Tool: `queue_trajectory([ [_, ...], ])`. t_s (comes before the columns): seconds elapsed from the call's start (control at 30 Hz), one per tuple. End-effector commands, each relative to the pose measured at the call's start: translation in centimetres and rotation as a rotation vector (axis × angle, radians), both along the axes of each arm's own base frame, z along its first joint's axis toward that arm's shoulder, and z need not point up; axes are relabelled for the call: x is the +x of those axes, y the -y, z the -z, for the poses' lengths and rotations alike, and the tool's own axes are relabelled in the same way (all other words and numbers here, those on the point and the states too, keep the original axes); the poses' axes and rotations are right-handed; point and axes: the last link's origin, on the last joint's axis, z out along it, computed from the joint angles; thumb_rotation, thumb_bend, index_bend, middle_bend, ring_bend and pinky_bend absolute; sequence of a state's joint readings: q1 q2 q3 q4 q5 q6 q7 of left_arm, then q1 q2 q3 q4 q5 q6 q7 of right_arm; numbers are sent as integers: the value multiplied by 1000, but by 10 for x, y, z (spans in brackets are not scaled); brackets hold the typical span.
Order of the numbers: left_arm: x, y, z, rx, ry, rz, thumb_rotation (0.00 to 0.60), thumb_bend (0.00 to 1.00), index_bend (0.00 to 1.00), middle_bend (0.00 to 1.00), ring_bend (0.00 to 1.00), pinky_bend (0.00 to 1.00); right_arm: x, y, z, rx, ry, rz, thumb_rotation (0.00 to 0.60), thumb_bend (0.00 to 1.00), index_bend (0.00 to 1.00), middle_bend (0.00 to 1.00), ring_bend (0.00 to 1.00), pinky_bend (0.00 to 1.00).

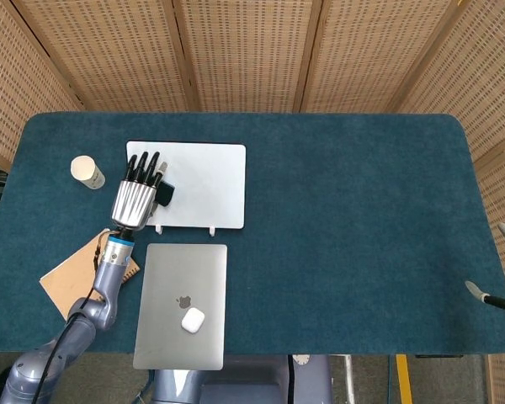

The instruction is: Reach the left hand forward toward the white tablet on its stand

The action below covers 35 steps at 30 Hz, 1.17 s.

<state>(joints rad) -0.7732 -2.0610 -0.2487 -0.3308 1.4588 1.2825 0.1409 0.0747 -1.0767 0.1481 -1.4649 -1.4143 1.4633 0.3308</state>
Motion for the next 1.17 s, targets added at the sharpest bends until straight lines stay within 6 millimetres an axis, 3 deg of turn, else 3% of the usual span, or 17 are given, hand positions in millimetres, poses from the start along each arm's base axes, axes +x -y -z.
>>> queue_trajectory([
  [0.03,1,2,2,3,5,12,600,123,0,0,0,0,0,0,0,1,0,-2,600,0,0,0,0,0],
  [0.3,2,6,-3,-4,40,63,600,118,0,0,0,0,0,-1,-1,-2,4,-3,600,0,0,0,0,0],
  [0.5,-4,24,-27,-20,130,171,600,68,0,0,0,0,1,-1,-1,-1,6,-9,600,0,0,0,0,0],
  [0.7,-26,66,-82,-32,228,146,600,48,0,0,0,0,4,-4,0,2,4,-22,600,0,0,0,0,0],
  [0.83,-48,105,-119,-61,287,-79,600,46,0,0,0,0,7,-6,0,1,0,-33,600,0,0,0,0,0],
  [0.97,-58,135,-137,-101,370,-191,600,39,0,0,0,0,9,-9,0,-2,-3,-41,600,0,0,0,0,0],
  [1.17,-76,171,-149,-124,464,-281,600,50,0,0,0,0,12,-12,0,-9,-7,-54,600,0,0,0,0,0],
])
